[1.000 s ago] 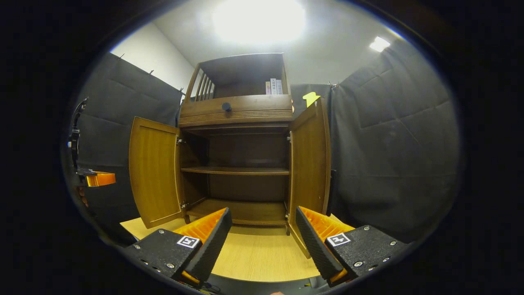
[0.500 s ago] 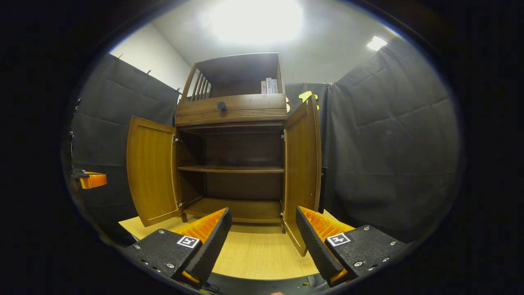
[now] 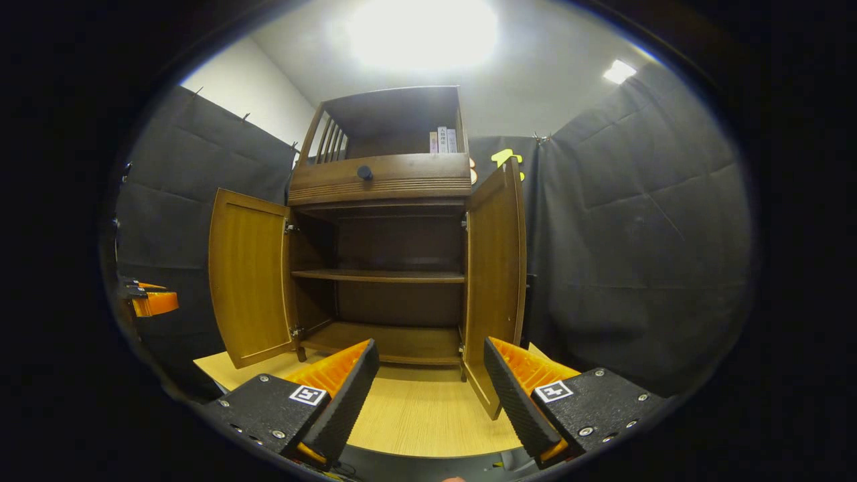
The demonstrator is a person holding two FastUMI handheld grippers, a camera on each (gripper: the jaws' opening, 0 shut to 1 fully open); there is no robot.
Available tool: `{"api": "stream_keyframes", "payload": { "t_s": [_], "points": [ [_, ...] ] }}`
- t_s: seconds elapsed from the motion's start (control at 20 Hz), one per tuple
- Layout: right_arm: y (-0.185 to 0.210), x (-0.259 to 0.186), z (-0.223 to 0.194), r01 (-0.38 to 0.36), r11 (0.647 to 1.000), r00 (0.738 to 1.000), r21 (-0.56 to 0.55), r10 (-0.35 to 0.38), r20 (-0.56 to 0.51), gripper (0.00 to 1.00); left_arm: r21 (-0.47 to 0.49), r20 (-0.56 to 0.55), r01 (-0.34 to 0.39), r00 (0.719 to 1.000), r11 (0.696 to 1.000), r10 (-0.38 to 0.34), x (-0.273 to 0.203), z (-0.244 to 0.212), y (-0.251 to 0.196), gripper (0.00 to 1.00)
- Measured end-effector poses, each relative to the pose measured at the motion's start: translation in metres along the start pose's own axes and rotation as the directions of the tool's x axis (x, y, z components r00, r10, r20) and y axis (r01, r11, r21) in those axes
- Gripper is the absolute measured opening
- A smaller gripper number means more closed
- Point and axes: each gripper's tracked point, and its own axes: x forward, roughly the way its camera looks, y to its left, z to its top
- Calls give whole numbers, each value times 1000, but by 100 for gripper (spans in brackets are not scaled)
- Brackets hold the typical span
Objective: Open the right door of the double-door shoe cabinet with the right hand, and open the left door with the left hand.
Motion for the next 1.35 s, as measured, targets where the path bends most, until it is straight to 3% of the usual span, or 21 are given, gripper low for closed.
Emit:
{"api": "stream_keyframes", "payload": {
  "t_s": [0.25, 1.35],
  "points": [
    [-3, 3, 6, 6, 1000, 1000, 0, -6, 11, 96, -7, 1, -23, 1000, 1000, 23, 1, -1, 4, 97],
    [2, 8, 5, 3, 1000, 1000, 3, -3, 15, 96, 0, 5, -49, 999, 999, 49, 0, -1, 10, 99]
  ]
}}
